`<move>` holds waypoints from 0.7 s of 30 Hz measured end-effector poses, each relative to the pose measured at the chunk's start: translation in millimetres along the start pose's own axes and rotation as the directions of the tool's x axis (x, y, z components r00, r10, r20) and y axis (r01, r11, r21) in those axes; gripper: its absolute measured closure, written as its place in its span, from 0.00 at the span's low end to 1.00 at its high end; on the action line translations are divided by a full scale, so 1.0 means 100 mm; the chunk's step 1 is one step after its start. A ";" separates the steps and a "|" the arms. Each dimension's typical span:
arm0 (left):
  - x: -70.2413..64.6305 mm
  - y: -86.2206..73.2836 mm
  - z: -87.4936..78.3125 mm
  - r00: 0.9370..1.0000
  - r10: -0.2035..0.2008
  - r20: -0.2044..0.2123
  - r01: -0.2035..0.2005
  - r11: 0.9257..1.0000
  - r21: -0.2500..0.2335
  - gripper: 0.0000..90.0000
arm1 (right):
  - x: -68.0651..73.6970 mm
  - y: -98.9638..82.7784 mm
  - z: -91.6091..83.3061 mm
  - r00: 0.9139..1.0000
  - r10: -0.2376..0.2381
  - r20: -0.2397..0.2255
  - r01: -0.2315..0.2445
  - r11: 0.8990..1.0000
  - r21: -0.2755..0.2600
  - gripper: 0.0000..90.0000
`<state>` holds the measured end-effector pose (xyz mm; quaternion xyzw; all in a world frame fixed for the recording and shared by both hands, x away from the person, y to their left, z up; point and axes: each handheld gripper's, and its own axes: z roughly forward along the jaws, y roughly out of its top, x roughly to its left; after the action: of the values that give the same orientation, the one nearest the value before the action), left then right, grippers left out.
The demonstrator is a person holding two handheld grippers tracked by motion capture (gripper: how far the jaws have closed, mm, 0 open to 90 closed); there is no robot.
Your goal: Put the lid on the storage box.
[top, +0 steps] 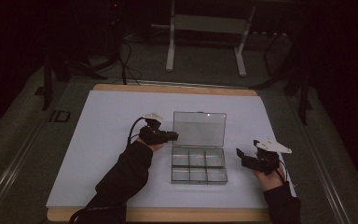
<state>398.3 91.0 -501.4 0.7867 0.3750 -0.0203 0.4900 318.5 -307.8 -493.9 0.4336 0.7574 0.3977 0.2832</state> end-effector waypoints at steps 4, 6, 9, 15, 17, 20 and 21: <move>-0.01 -0.02 -0.01 1.000 0.024 -0.004 -0.024 1.000 -0.015 0.90 | 0.08 0.18 0.08 0.999 -0.019 -0.041 0.018 1.000 -0.019 0.28; -0.02 -0.03 -0.01 0.999 0.035 -0.005 -0.036 0.999 -0.023 0.91 | 0.10 0.26 0.14 0.997 -0.014 -0.076 0.012 1.000 -0.022 0.30; -0.02 -0.05 -0.02 0.999 0.046 0.000 -0.046 0.998 -0.034 0.91 | 0.13 0.34 0.20 0.993 -0.004 -0.115 0.001 1.000 -0.026 0.38; -0.02 -0.05 -0.02 0.999 0.053 -0.005 -0.053 0.998 -0.037 0.91 | 0.18 0.46 0.36 0.986 0.020 -0.165 -0.023 1.000 -0.016 0.50; -0.03 -0.06 -0.03 0.998 0.068 -0.008 -0.069 0.997 -0.040 0.91 | 0.20 0.47 0.41 0.984 0.012 -0.179 -0.014 1.000 -0.009 0.56; -0.04 -0.06 -0.03 0.996 0.082 -0.016 -0.083 0.996 -0.039 0.91 | 0.23 0.49 0.45 0.981 0.010 -0.193 -0.011 1.000 -0.004 0.64; -0.04 -0.06 -0.03 0.996 0.082 -0.016 -0.083 0.996 -0.039 0.91 | 0.23 0.49 0.45 0.981 0.010 -0.193 -0.011 1.000 -0.004 0.64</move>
<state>391.1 92.3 -502.5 0.7918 0.3458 0.0129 0.5033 364.0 -256.9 -478.3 0.3962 0.7781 0.4411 0.2075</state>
